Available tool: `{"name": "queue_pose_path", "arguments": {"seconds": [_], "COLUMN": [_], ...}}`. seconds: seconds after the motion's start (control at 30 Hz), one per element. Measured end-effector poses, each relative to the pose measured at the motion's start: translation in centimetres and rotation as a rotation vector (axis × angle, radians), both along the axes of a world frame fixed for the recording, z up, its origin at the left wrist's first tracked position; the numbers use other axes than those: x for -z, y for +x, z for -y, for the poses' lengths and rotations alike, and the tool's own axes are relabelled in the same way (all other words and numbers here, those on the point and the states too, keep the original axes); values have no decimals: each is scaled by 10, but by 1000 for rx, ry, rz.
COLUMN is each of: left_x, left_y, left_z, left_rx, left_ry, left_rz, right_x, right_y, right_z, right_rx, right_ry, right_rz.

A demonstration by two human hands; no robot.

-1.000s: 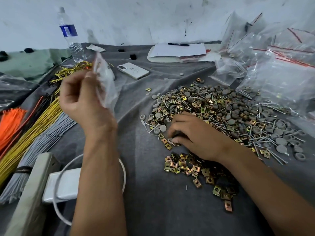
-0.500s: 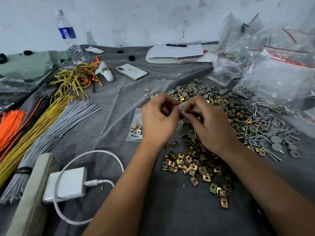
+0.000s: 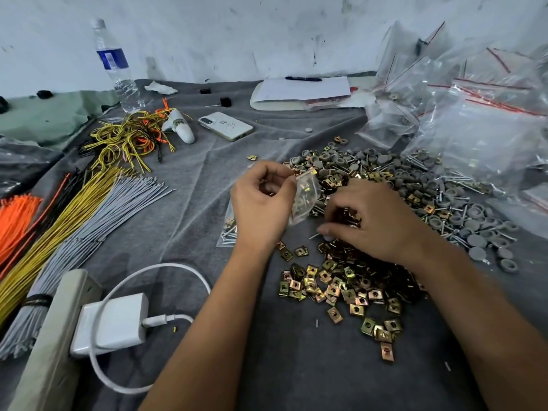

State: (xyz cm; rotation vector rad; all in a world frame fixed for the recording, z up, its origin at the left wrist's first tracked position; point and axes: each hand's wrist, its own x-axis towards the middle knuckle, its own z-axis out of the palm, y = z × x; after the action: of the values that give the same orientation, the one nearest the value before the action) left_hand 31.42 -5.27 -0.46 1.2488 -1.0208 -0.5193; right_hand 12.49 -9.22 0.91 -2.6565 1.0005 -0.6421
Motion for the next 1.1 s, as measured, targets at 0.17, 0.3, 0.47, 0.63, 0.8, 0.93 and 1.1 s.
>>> {"name": "queue_pose_path", "arguments": {"seconds": [0.17, 0.3, 0.47, 0.63, 0.8, 0.93, 1.1], "left_x": [1, 2, 1, 4, 5, -3, -22], "left_y": [1, -1, -7, -8, -4, 12, 48], "left_z": [1, 1, 0, 2, 3, 3, -4], "left_rx": [-11, -2, 20, 49, 36, 11, -22], "left_ry": [-14, 5, 22, 32, 11, -43, -194], "left_rz": [-18, 11, 119, 148, 88, -179, -614], "right_x": [0, 3, 1, 5, 5, 7, 10], "right_y": [-2, 3, 10, 14, 14, 18, 35], "right_z": [3, 0, -5, -8, -8, -10, -20], "right_rx": [-45, -25, 34, 33, 70, 90, -101], "right_ry": [93, 37, -164, -155, -145, -158, -164], "right_rz": [-192, 49, 439, 393, 451, 461, 78]}}
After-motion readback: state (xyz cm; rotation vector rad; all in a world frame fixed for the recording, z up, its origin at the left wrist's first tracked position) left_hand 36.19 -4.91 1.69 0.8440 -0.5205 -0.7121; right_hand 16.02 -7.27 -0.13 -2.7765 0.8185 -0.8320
